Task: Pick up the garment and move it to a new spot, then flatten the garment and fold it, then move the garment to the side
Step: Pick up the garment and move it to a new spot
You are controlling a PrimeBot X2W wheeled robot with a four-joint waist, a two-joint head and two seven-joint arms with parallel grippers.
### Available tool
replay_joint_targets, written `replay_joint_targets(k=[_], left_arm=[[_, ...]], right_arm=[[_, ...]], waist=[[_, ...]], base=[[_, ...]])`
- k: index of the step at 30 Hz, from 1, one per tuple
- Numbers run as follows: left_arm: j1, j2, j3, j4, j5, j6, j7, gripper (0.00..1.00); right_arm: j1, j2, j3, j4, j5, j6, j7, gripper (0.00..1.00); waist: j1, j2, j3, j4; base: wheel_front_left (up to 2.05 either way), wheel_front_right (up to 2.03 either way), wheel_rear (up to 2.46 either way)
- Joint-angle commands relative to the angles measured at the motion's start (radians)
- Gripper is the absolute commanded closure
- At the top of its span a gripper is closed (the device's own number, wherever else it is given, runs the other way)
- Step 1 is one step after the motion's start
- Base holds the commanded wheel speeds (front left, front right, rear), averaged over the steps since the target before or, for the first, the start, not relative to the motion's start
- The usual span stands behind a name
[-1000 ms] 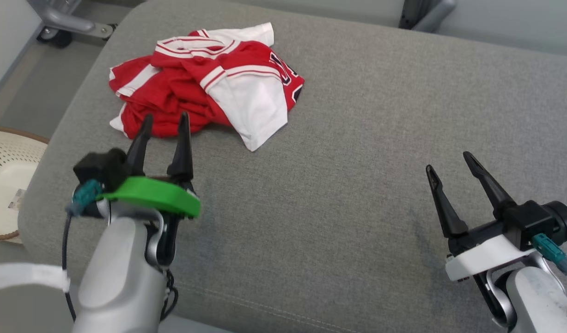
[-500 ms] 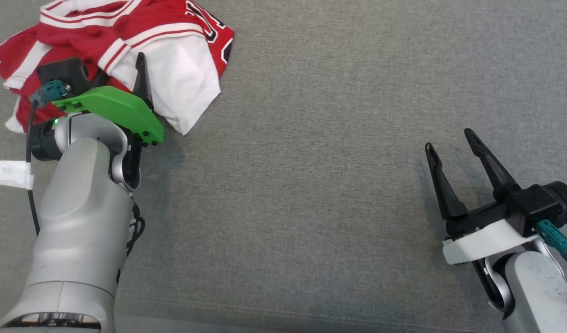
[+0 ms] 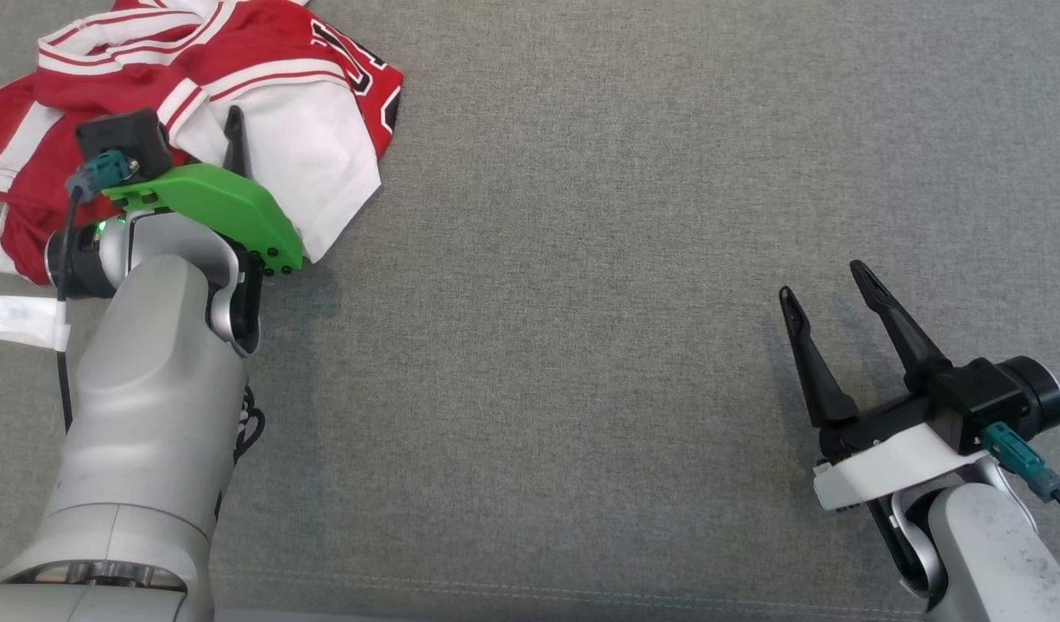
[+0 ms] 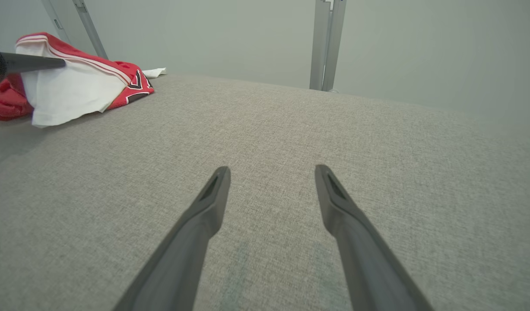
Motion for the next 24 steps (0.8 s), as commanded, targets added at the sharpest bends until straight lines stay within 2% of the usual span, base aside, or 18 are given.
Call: replay_joint_targets(k=[1, 14, 20, 24], left_arm=[[-0.02, 0.001, -0.007, 0.006, 0.01, -0.003, -0.008, 1.0], [-0.119, 0.01, -0.072, -0.036, 0.049, -0.043, -0.032, 1.0], [-0.176, 0.007, -0.113, -0.14, 0.064, -0.059, 0.002, 1.0], [-0.181, -0.019, -0.148, -0.261, 0.05, -0.071, 0.043, 1.0]], right_arm=[[0.007, 0.001, 0.003, 0.005, 0.009, 0.0, -0.003, 0.0], [0.037, 0.038, 0.016, 0.025, 0.022, 0.0, -0.003, 0.0], [0.057, 0.067, 0.013, 0.03, 0.03, 0.0, -0.003, 0.0], [0.068, 0.083, 0.003, 0.031, 0.034, 0.0, -0.003, 0.0]], waist=[[-0.0001, 0.0, -0.004, -0.002], [-0.0001, 0.0, -0.096, -0.048], [-0.0001, 0.0, -0.141, -0.089], [-0.0001, 0.0, -0.163, -0.118]], base=[[0.0, 0.0, 0.0], [0.0, 0.0, 0.0], [0.0, 0.0, 0.0], [0.0, 0.0, 0.0]])
